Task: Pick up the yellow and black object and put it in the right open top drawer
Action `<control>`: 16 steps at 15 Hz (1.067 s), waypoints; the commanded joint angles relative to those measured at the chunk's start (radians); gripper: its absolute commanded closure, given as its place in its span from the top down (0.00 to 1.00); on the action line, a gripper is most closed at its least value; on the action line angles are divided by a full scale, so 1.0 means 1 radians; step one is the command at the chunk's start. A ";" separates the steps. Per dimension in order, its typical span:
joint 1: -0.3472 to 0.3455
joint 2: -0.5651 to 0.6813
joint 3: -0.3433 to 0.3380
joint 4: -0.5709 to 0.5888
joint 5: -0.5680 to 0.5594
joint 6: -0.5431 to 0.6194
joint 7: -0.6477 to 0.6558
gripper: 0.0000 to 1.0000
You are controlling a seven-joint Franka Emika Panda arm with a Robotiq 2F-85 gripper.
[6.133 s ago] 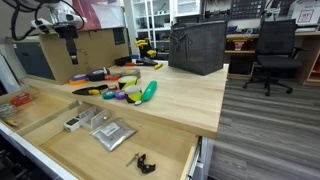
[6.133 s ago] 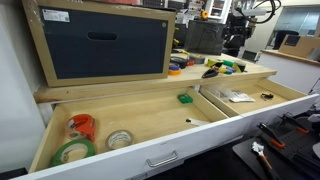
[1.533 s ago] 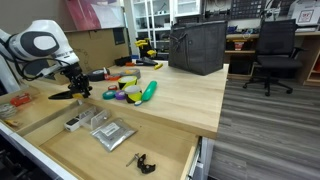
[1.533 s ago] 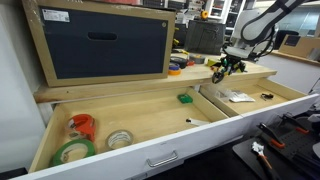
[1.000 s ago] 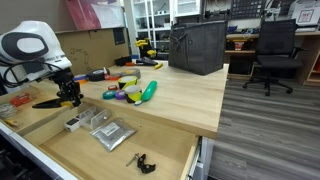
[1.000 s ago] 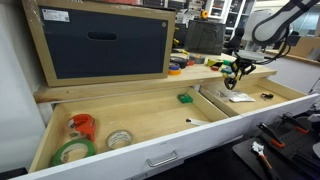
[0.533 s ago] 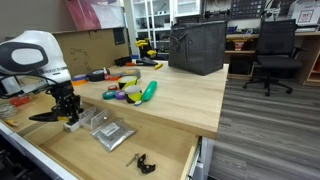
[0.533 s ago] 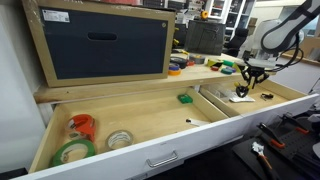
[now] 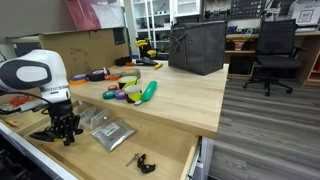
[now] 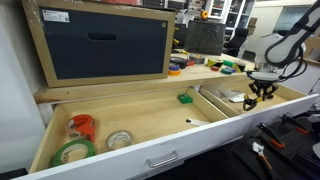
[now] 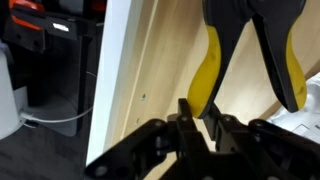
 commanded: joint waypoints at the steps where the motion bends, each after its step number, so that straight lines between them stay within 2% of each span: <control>1: 0.022 0.073 -0.031 0.024 -0.004 0.023 0.077 0.05; 6: 0.071 0.130 -0.056 0.032 -0.004 0.048 0.145 0.05; 16: 0.159 0.141 -0.074 0.063 -0.018 0.067 0.258 0.05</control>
